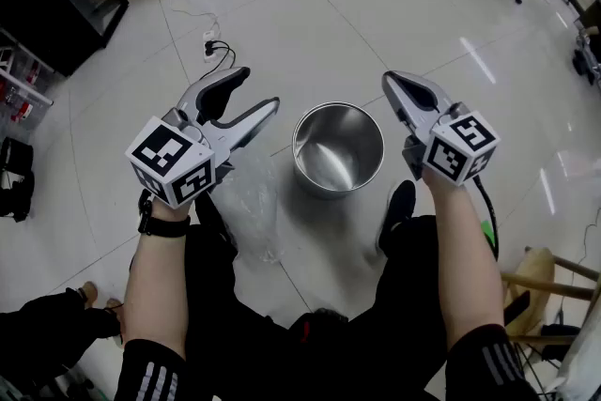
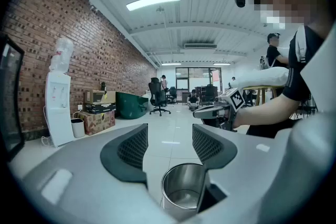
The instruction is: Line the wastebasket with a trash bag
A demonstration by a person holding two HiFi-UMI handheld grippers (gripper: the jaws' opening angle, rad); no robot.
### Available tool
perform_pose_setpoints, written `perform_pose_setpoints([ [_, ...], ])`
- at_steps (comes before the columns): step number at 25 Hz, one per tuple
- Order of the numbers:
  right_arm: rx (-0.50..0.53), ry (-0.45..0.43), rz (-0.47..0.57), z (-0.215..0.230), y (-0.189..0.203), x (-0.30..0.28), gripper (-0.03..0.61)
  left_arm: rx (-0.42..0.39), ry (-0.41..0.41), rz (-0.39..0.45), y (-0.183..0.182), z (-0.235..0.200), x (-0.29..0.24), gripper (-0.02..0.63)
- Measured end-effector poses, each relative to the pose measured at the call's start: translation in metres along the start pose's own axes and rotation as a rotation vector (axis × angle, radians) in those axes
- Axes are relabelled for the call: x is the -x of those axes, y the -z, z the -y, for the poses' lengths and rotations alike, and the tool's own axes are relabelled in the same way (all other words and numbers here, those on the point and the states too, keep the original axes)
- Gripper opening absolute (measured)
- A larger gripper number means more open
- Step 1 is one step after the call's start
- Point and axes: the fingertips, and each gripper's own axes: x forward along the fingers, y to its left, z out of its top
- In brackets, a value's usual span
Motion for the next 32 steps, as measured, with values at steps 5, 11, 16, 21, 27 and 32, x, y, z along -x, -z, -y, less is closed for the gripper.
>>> perform_pose_setpoints([
  [5, 0.002, -0.001, 0.006, -0.001, 0.0, 0.0, 0.008, 0.003, 0.006, 0.019, -0.001, 0.0, 0.001, 0.256],
  [11, 0.009, -0.018, 0.018, -0.008, -0.001, -0.003, 0.007, 0.013, 0.001, 0.047, -0.008, -0.001, 0.007, 0.099],
  [16, 0.036, -0.037, 0.001, -0.02, 0.005, -0.012, 0.008, 0.011, -0.002, 0.056, -0.008, -0.005, 0.01, 0.088],
  [21, 0.07, -0.048, -0.01, -0.032, 0.013, -0.022, 0.01, 0.031, -0.011, 0.054, -0.011, -0.01, 0.017, 0.16],
  [27, 0.111, -0.105, -0.027, -0.057, 0.023, -0.037, 0.054, 0.028, -0.042, 0.067, -0.014, -0.021, 0.031, 0.199],
  [32, 0.134, -0.201, -0.111, -0.091, 0.049, -0.061, 0.13, 0.029, -0.066, 0.079, -0.017, -0.037, 0.045, 0.206],
])
